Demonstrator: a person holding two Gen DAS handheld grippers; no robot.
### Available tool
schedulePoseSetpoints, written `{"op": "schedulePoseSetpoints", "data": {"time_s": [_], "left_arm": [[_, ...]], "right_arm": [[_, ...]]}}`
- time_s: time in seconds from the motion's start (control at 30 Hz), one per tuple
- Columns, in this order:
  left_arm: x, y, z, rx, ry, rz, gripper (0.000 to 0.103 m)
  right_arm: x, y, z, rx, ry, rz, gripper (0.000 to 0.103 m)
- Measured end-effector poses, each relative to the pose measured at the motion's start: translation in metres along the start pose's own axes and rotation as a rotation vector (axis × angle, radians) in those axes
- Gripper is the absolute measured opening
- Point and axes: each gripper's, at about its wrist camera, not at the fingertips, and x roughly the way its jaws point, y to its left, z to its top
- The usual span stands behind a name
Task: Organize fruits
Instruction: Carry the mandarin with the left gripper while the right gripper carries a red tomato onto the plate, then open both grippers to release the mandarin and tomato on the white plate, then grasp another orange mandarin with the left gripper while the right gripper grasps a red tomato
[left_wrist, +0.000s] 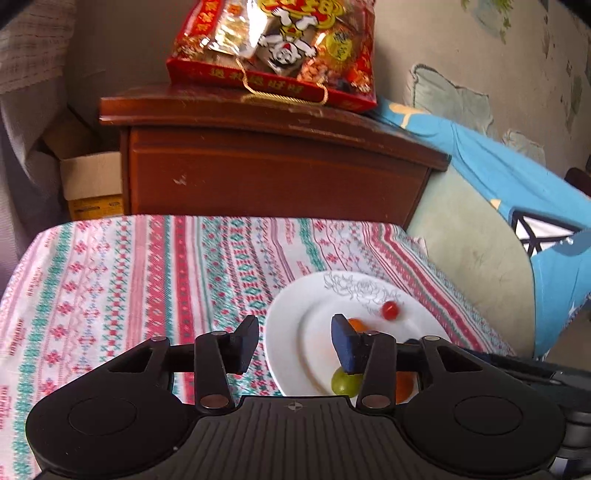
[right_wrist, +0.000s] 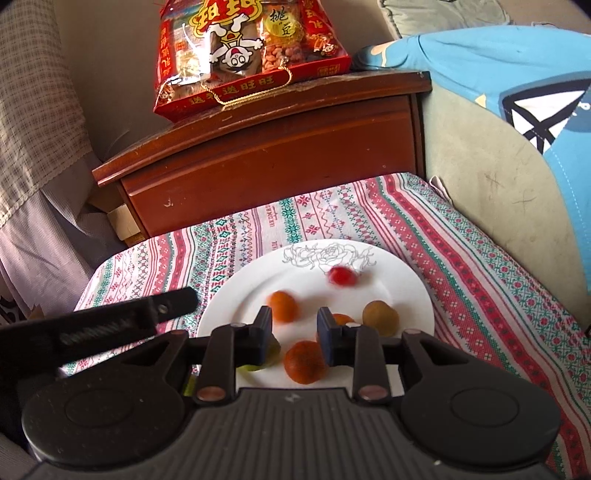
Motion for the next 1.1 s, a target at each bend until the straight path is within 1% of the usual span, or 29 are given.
{"op": "schedulePoseSetpoints", "data": {"time_s": [0.27, 0.37, 0.57, 0.6, 0.63, 0.7, 0.87, 0.97, 1.03, 1.1], "left_arm": [[-0.028, 0.015, 0.009, -0.045, 0.011, 0.035, 0.043], [-0.038, 0.02, 0.009, -0.05, 0.016, 0.068, 0.043], [-0.061, 0.036, 0.003, -0.083, -0.003, 0.088, 0.043], [-0.064, 0.039, 0.001, -0.087, -0.003, 0.093, 0.045], [-0.067, 0.041, -0.001, -0.094, 0.0, 0.099, 0.05], [-0.071, 0.045, -0.008, -0.096, 0.004, 0.112, 0.051], [-0.075, 0.052, -0.026, -0.09, 0.044, 0.122, 0.051], [-0.071, 0.055, -0.039, -0.082, 0.084, 0.126, 0.051], [-0.069, 0.057, -0.046, -0.07, 0.107, 0.125, 0.051], [-0.066, 0.058, -0.054, -0.054, 0.128, 0.14, 0.049]], "right_arm": [[-0.015, 0.012, -0.003, -0.03, -0.002, 0.029, 0.029], [-0.022, 0.016, -0.006, -0.044, 0.001, 0.039, 0.03], [-0.029, 0.023, -0.013, -0.06, 0.021, 0.059, 0.03], [-0.031, 0.025, -0.016, -0.066, 0.026, 0.064, 0.03], [-0.032, 0.026, -0.018, -0.071, 0.03, 0.069, 0.031], [-0.033, 0.029, -0.024, -0.077, 0.046, 0.079, 0.031], [-0.03, 0.035, -0.042, -0.114, 0.101, 0.102, 0.032], [-0.025, 0.037, -0.05, -0.116, 0.134, 0.114, 0.032], [-0.022, 0.039, -0.053, -0.13, 0.143, 0.117, 0.032], [-0.02, 0.042, -0.056, -0.14, 0.151, 0.124, 0.032]]}}
